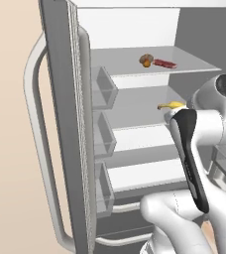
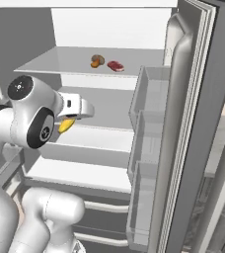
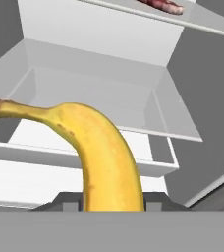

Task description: Open the fridge, remove the banana, mushroom, and steak, and place them on any counter.

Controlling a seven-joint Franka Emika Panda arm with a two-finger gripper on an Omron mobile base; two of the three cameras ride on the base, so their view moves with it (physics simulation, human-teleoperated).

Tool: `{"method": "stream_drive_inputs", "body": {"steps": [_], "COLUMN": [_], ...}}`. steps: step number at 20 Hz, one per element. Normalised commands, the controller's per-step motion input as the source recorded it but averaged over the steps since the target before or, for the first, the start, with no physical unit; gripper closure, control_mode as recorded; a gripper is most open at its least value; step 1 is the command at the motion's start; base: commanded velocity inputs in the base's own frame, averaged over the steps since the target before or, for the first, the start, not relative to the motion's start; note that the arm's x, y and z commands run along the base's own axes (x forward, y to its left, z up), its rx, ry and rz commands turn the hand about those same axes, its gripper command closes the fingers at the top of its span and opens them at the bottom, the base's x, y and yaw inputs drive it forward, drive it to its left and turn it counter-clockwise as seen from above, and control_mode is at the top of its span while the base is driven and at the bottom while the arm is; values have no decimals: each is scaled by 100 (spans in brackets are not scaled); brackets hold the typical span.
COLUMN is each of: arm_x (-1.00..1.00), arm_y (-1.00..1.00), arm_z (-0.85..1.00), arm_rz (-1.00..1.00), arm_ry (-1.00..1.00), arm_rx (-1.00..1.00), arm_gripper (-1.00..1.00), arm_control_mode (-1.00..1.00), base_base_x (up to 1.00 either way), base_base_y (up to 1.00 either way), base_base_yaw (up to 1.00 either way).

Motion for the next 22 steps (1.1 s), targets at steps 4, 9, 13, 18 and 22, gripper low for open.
{"method": "stream_drive_inputs", "body": {"steps": [4,9,13,18,22], "arm_x": [0,0,0,0,0], "arm_y": [0,0,0,0,0], "arm_z": [0,0,0,0,0], "arm_rz": [0,0,0,0,0], "arm_ry": [0,0,0,0,0], "arm_rx": [0,0,0,0,0], "arm_gripper": [100,100,100,100,100], "arm_control_mode": [100,100,100,100,100], "base_base_x": [-84,-100,-100,-100,-84], "base_base_y": [-12,-37,-47,-100,-100], "base_base_yaw": [4,7,1,0,0]}}
